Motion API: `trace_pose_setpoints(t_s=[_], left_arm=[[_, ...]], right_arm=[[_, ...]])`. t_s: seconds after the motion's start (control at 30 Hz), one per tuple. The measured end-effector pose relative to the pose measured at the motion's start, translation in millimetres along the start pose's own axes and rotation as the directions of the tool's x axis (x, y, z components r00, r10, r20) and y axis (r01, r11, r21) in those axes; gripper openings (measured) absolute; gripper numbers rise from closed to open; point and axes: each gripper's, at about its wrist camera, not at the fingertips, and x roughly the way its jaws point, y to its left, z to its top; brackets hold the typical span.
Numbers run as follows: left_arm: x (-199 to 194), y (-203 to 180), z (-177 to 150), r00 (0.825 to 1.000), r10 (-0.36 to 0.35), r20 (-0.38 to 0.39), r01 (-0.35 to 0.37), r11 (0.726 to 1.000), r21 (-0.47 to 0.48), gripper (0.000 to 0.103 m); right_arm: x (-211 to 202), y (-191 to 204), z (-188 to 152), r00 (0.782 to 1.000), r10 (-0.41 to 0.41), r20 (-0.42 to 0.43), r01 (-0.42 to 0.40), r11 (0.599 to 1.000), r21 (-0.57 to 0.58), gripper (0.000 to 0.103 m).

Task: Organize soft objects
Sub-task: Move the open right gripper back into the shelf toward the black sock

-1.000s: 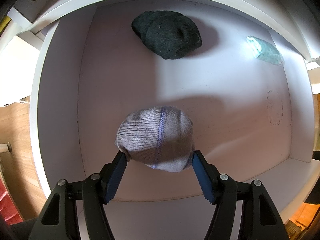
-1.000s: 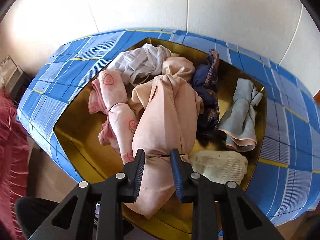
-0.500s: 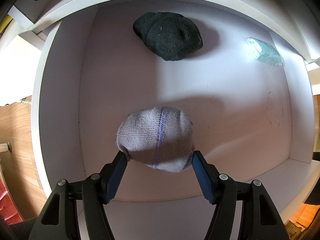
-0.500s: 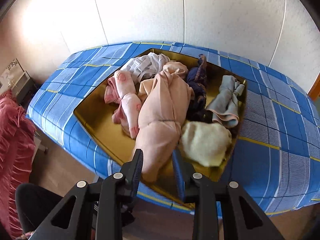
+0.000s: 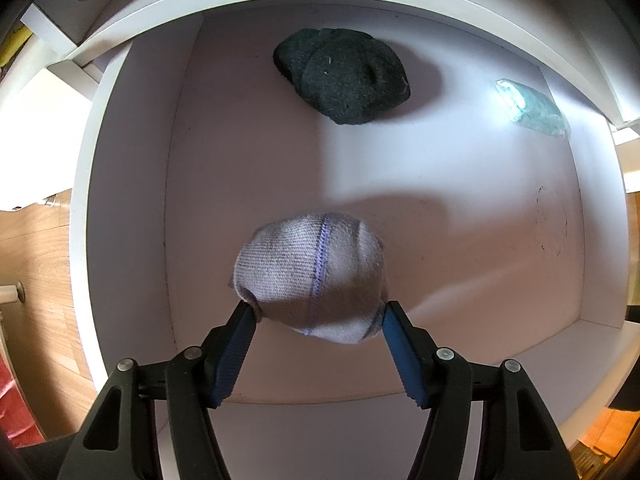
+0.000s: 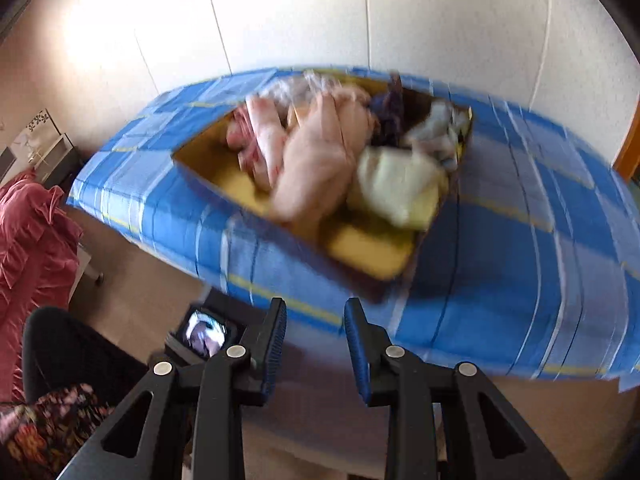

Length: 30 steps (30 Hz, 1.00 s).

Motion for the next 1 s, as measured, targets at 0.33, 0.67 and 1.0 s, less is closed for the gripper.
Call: trace_pose_setpoints(t_s=[0.33,0.67,1.0], left_arm=[[-4.3,-6.3,-3.0,1.000,0.002,0.005,-0.002,1.000,-0.001,0.065],[-7.8,5.0,-9.4,1.000,-0.003,0.013,0.004,0.998,-0.059,0.065],[-7.7,18.7,-10.0,0.999,-0.037,0.006,0.037,0.991,-0.129,0.065]], right_arm=[[92.5,-24.0,-88.6,0.971,-0.041,-0.236,0.052,0.998,0.040,0.030],[191.3,-23.9,-108.5,0.880,-0.250,-0.404,0.138,0.948,-0.287,0.038],[258.3,-10.4,-111.1,0.835,-0.497,-0.237,0.057,0.506,-0.861,0.039]])
